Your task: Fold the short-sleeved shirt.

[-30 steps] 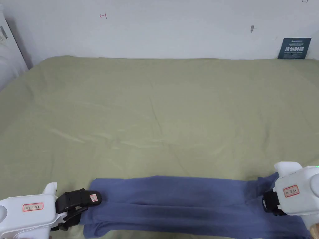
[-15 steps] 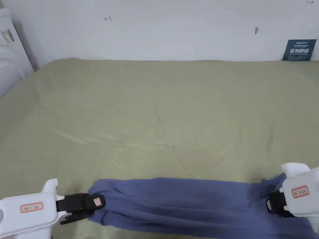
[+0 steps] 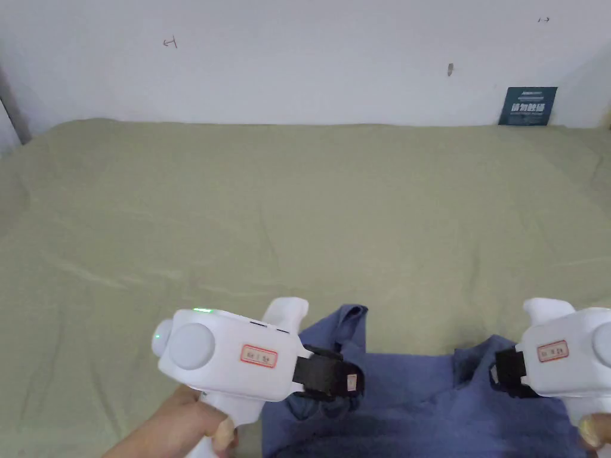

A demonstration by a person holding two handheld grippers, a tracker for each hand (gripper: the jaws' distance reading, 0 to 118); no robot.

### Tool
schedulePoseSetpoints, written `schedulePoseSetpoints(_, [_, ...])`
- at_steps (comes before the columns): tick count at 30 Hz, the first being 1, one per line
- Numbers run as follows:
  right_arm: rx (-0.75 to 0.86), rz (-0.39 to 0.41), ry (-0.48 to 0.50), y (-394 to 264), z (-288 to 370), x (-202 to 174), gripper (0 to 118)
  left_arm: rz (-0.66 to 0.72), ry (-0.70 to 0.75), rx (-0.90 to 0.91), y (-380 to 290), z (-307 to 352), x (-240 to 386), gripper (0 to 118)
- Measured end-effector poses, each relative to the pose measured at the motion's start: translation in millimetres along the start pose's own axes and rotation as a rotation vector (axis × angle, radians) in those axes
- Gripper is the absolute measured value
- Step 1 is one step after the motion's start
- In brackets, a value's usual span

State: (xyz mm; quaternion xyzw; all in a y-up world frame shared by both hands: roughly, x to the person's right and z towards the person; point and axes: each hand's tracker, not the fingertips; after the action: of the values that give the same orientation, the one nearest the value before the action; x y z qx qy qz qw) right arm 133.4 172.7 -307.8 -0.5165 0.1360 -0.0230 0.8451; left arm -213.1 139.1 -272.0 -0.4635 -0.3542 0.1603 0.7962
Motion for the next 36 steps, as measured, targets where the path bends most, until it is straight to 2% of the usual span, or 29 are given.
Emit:
schedulePoseSetpoints(2, [-0.002, -0.008, 0.002, -3.1, -1.5, 4.4, 0, 0.000, 0.019, -0.029, 0.7, -29.6, -1.4, 12])
schedulePoseSetpoints(3, [-0.006, -0.015, 0.005, -1.7, -6.4, 10.7, 0, -0.001, -0.001, -0.067, 0.2, -40.5, -2.8, 20])
schedulePoseSetpoints(4, [-0.011, -0.022, 0.007, -2.8, -7.9, 13.9, 0, 0.008, 0.011, -0.092, -2.2, -49.9, -1.2, 43])
schedulePoseSetpoints(5, [-0.014, -0.028, 0.006, -4.3, -8.6, 16.5, 0, 0.035, 0.038, -0.114, -3.9, -56.4, -3.9, 74])
schedulePoseSetpoints(6, [-0.015, -0.034, 0.005, -5.3, -8.6, 18.5, 0, 0.061, 0.029, -0.137, -5.8, -57.9, -6.3, 100])
schedulePoseSetpoints(7, [-0.016, -0.037, 0.003, -5.2, -9.1, 22.0, 0, 0.101, 0.025, -0.130, -8.8, -57.0, -8.5, 100])
schedulePoseSetpoints(9, [-0.015, -0.038, -0.002, -6.8, -7.2, 25.5, 0, 0.155, 0.010, -0.044, -9.8, -44.0, -8.9, 99])
schedulePoseSetpoints(11, [-0.008, -0.042, -0.009, -7.2, -4.0, 28.5, 0, 0.273, -0.008, 0.065, -9.7, -23.2, -18.8, 98])
schedulePoseSetpoints(12, [-0.005, -0.044, -0.007, -7.1, -2.8, 30.0, 0, 0.324, -0.032, 0.125, -12.8, -13.8, -22.9, 91])
schedulePoseSetpoints(13, [-0.001, -0.050, -0.001, -7.0, -1.5, 31.7, 0, 0.371, -0.076, 0.193, -15.8, -5.2, -31.2, 81])
schedulePoseSetpoints(14, [0.003, -0.057, 0.003, -6.9, -0.6, 33.0, 0, 0.406, -0.090, 0.244, -18.7, 2.0, -38.7, 64])
schedulePoseSetpoints(15, [0.005, -0.059, 0.004, -6.7, 0.2, 33.7, 0, 0.433, -0.090, 0.276, -20.6, 4.1, -43.9, 30])
schedulePoseSetpoints(16, [0.007, -0.059, 0.002, -6.6, 0.4, 33.6, 0, 0.450, -0.055, 0.285, -23.6, 4.2, -44.9, 7])
schedulePoseSetpoints(17, [0.009, -0.059, 0.000, -6.4, 0.6, 33.6, 0, 0.457, -0.014, 0.294, -26.3, 1.9, -47.2, 4])
schedulePoseSetpoints(19, [0.012, -0.058, 0.001, -5.9, 0.8, 33.9, 0, 0.456, -0.046, 0.244, -30.5, -11.7, -54.6, 1])
schedulePoseSetpoints(22, [0.012, -0.053, 0.007, -5.3, 0.2, 33.2, 0, 0.522, -0.069, 0.134, -42.5, -52.1, -51.3, 1])
schedulePoseSetpoints(25, [0.004, -0.042, -0.004, -5.6, -2.6, 30.0, 0, 0.513, -0.121, 0.061, -54.8, -99.9, -41.2, 1])
schedulePoseSetpoints(27, [-0.010, -0.034, -0.005, -6.8, -6.2, 29.1, 0, 0.501, -0.091, 0.037, -64.6, -128.3, -38.6, 1])
schedulePoseSetpoints(28, [-0.016, -0.033, -0.006, -7.8, -7.1, 28.7, 0, 0.528, -0.085, 0.078, -73.4, -132.2, -42.5, 1])
schedulePoseSetpoints(29, [-0.020, -0.030, -0.004, -8.7, -7.6, 28.6, 0, 0.592, -0.163, 0.164, -76.4, -129.1, -44.1, 1])
schedulePoseSetpoints(30, [-0.021, -0.030, -0.003, -9.5, -7.9, 28.6, 0, 0.612, -0.173, 0.179, -75.6, -126.4, -43.0, 0])
schedulePoseSetpoints(33, [-0.035, -0.021, -0.015, -11.2, -10.8, 26.2, 0, 0.543, -0.111, 0.110, -68.9, -116.9, -38.6, 0])
schedulePoseSetpoints(36, [-0.037, -0.027, -0.010, -10.2, -11.3, 25.8, 0, 0.553, -0.096, 0.092, -52.5, -101.5, -34.1, 0])
